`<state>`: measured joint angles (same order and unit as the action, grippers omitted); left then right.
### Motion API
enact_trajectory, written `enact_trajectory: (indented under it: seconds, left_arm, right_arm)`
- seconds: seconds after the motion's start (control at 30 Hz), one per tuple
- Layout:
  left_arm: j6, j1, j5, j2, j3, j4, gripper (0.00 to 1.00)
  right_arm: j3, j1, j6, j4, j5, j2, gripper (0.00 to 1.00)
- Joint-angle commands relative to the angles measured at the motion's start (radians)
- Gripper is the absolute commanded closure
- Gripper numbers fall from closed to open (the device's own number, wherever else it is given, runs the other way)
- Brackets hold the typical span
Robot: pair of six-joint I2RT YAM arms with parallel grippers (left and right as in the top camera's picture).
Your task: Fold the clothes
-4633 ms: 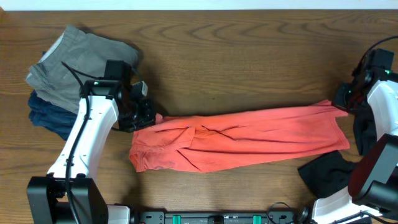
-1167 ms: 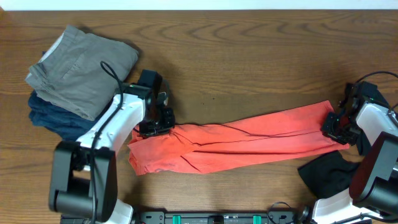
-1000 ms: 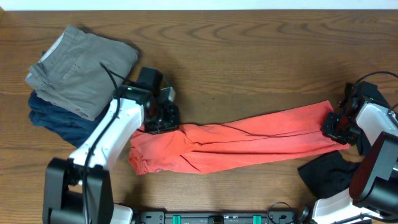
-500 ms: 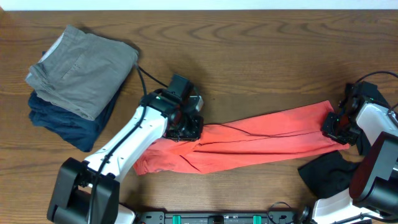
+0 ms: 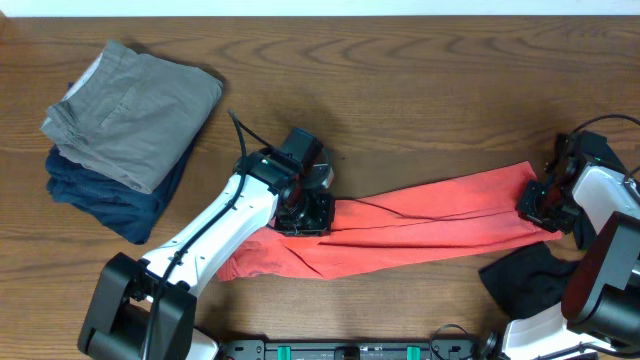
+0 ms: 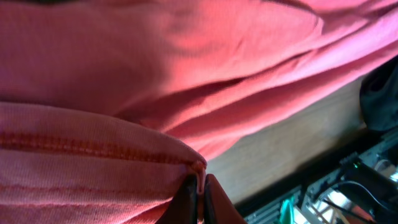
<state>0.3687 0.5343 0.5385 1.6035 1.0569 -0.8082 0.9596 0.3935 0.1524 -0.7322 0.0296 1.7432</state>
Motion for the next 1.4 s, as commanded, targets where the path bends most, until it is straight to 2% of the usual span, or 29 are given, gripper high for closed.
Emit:
enact_trajectory:
  seconds: [0.0, 0.03, 0.1, 0.13, 0.23, 0.33, 0.57, 0.7, 0.8, 1.1, 1.27, 1.37]
  left_arm:
    - [0.011, 0.004, 0.045, 0.011, -0.008, -0.021, 0.93]
    - [0.011, 0.004, 0.045, 0.011, -0.008, -0.025, 0.86]
    - [0.011, 0.004, 0.045, 0.011, -0.008, -0.024, 0.83]
    - [0.011, 0.004, 0.046, 0.011, -0.008, -0.023, 0.78]
    - [-0.007, -0.001, 0.045, 0.01, -0.001, -0.021, 0.76]
    - [-0.038, -0.028, 0.021, 0.0, 0.023, -0.038, 0.75]
    - [-0.03, -0.14, -0.292, -0.047, 0.047, -0.072, 0.75]
    - [-0.009, -0.177, -0.343, -0.042, 0.022, -0.081, 0.76]
    - [0.071, -0.185, -0.426, -0.04, -0.024, -0.081, 0.76]
    - [0.235, -0.186, -0.438, -0.039, -0.256, -0.023, 0.76]
    - [0.196, -0.186, -0.431, -0.04, -0.284, 0.026, 0.76]
    - [0.182, -0.186, -0.431, -0.042, -0.264, 0.068, 0.73]
  right_arm:
    - [-0.027, 0.005, 0.011, 0.003, -0.02, 0.01, 0.75]
    - [-0.027, 0.005, 0.011, 0.003, -0.02, 0.01, 0.76]
    - [-0.027, 0.005, 0.011, 0.003, -0.02, 0.01, 0.76]
    - [-0.027, 0.005, 0.011, 0.003, -0.02, 0.01, 0.76]
    - [-0.027, 0.005, 0.011, 0.002, -0.02, 0.01, 0.75]
    - [-0.027, 0.005, 0.012, 0.0, -0.02, 0.01, 0.75]
    - [-0.027, 0.005, 0.012, 0.0, -0.02, 0.01, 0.76]
    - [-0.027, 0.005, 0.012, 0.0, -0.02, 0.01, 0.76]
    - [-0.027, 0.005, 0.011, 0.0, -0.02, 0.01, 0.75]
    - [-0.027, 0.005, 0.012, 0.0, -0.021, 0.01, 0.75]
    - [-0.027, 0.005, 0.011, 0.0, -0.035, 0.01, 0.75]
    - [-0.027, 0.005, 0.011, -0.002, -0.039, 0.01, 0.7]
